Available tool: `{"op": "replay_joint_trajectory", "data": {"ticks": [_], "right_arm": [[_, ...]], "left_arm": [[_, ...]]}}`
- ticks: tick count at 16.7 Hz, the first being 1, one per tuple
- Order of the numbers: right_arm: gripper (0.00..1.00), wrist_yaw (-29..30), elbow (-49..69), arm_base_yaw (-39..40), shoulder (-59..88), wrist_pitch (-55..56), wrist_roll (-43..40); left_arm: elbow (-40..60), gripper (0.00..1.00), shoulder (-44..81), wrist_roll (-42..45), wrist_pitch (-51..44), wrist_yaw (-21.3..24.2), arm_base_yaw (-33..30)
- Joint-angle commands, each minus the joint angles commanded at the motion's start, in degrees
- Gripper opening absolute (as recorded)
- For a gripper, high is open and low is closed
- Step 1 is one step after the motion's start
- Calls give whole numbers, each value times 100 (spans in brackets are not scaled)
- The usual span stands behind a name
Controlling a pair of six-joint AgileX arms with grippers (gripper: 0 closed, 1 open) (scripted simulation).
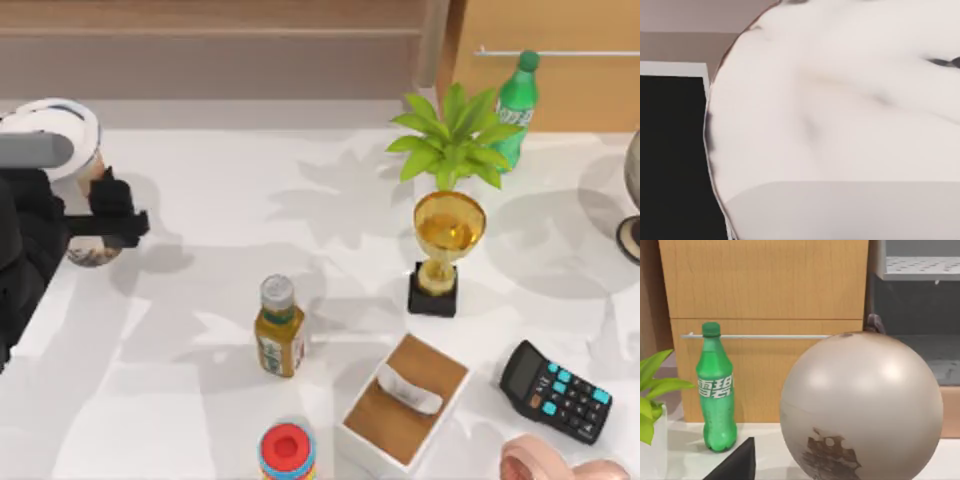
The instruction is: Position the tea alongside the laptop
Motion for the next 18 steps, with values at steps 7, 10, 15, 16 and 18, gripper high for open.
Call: {"op": "replay_joint_trajectory", "data": {"ticks": [7,10,15,16,18], "right_arm": [[100,0,0,0,0,0,0],[100,0,0,0,0,0,0],[100,0,0,0,0,0,0],[100,0,0,0,0,0,0],[100,0,0,0,0,0,0]], "left_arm": [[-178,0,225,2,-4,5,-6],[-178,15,225,2,-4,5,-6],[-178,53,225,2,-4,5,-6],[-178,60,225,2,-4,5,-6],[-178,75,225,2,-4,5,-6]]}}
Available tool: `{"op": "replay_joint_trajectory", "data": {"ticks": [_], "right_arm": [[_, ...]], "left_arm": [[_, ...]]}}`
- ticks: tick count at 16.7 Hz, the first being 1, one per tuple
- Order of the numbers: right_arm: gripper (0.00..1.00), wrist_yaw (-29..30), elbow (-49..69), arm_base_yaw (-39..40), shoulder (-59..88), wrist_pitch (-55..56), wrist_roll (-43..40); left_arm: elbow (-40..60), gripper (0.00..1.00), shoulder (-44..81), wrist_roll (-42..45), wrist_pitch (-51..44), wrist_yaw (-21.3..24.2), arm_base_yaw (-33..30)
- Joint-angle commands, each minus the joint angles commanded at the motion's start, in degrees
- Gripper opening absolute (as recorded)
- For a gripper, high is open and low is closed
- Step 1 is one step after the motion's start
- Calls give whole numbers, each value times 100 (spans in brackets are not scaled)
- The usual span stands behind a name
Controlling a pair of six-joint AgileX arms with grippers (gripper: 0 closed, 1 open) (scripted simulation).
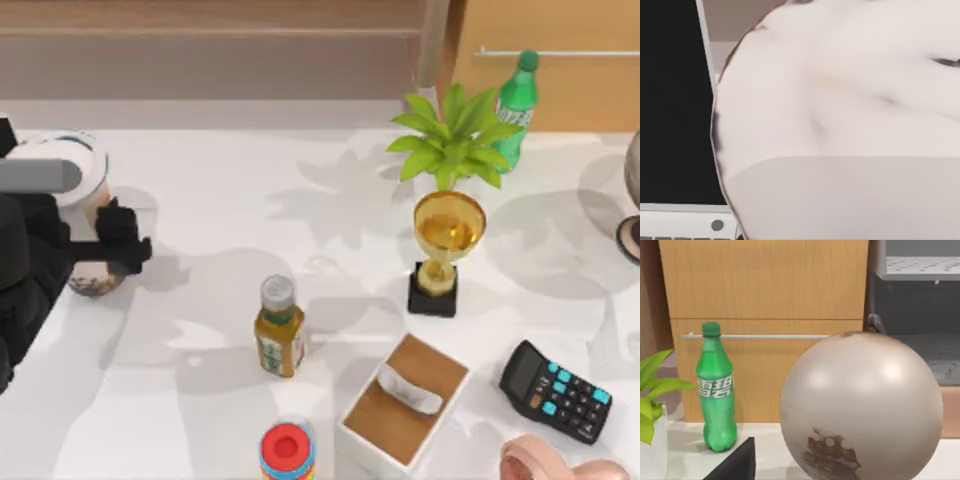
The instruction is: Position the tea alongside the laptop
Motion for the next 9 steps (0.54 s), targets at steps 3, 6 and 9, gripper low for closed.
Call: {"op": "replay_joint_trajectory", "data": {"ticks": [3,6,9], "right_arm": [[100,0,0,0,0,0,0],[100,0,0,0,0,0,0],[100,0,0,0,0,0,0]], "left_arm": [[0,98,0,0,0,0,0],[0,100,0,0,0,0,0],[0,100,0,0,0,0,0]]}}
